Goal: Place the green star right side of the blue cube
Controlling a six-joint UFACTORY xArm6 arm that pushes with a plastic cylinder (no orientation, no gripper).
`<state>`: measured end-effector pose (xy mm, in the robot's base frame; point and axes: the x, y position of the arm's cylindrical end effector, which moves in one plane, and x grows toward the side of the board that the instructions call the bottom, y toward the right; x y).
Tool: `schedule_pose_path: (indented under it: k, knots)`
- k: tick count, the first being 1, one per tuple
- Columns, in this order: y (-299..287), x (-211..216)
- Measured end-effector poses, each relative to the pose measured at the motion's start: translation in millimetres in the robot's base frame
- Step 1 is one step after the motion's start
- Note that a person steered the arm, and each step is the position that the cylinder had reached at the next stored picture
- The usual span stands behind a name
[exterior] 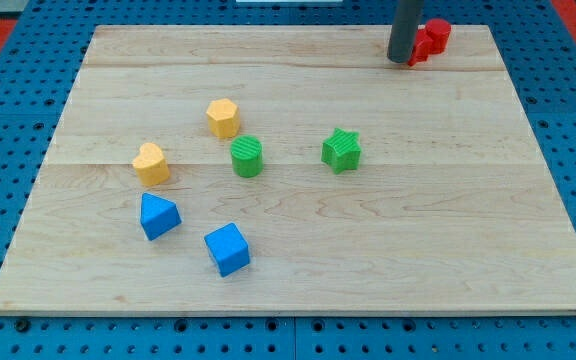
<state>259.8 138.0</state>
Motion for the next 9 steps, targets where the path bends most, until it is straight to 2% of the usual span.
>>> schedule_pose_path:
  k: [1,2,4,5,7,9]
  knots:
    - [-38.6,40.9]
    - [-59.3,95.7]
    - [-92.4,173.6]
    - [-52.4,197.4]
    - [-63.9,207.5]
    - [-64.6,241.0]
